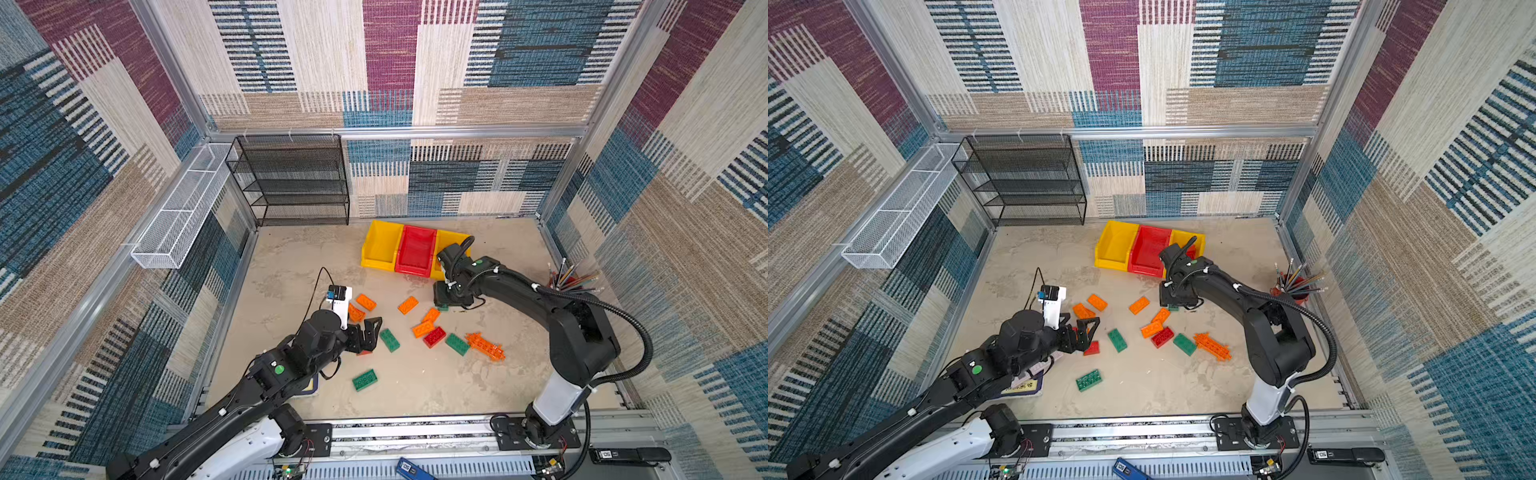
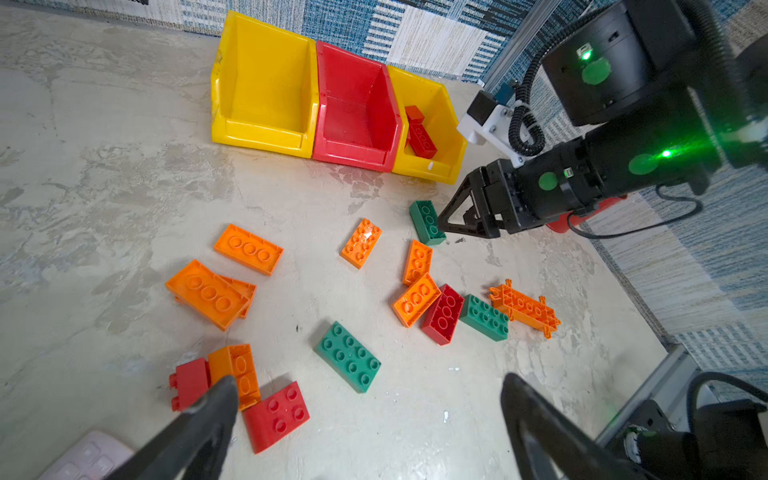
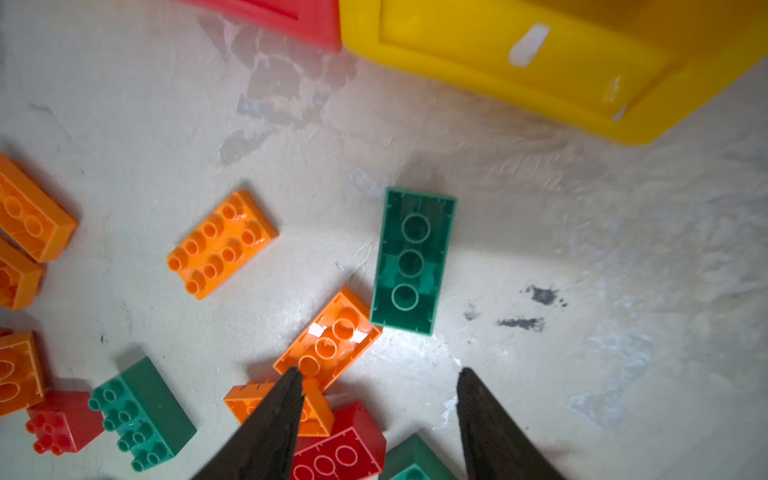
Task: Sort the legos into containers by color
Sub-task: 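Lower the right gripper onto a green brick near the bins and grasp it, then lift the green brick with the right gripper and release it into the red bin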
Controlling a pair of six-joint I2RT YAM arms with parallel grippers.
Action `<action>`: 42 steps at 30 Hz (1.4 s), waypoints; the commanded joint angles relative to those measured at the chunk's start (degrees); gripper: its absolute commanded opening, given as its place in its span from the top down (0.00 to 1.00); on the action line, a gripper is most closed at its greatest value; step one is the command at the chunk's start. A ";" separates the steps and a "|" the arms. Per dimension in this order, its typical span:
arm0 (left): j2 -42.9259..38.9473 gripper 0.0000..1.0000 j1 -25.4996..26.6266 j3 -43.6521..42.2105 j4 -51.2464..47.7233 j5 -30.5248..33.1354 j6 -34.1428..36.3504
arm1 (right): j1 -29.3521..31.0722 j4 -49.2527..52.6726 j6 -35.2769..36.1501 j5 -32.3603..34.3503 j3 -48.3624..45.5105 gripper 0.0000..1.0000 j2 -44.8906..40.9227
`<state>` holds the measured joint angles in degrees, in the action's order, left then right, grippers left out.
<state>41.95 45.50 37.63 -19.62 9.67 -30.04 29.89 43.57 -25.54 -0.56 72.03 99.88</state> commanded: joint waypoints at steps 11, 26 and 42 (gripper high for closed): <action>-6.41 0.01 -0.07 -0.17 -5.93 0.41 -0.14 | 0.16 -3.51 -2.33 4.27 2.42 0.42 6.55; -6.69 0.01 -0.06 -0.27 -6.01 2.24 1.60 | -2.77 -3.58 -0.77 4.39 5.78 0.63 12.96; 6.88 0.01 -1.15 2.01 5.66 0.67 6.40 | -3.64 4.53 3.15 1.47 16.15 0.70 9.64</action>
<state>47.66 44.86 39.20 -18.52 11.55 -25.10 26.24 45.50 -23.77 1.89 84.51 110.85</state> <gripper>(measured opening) 0.992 0.346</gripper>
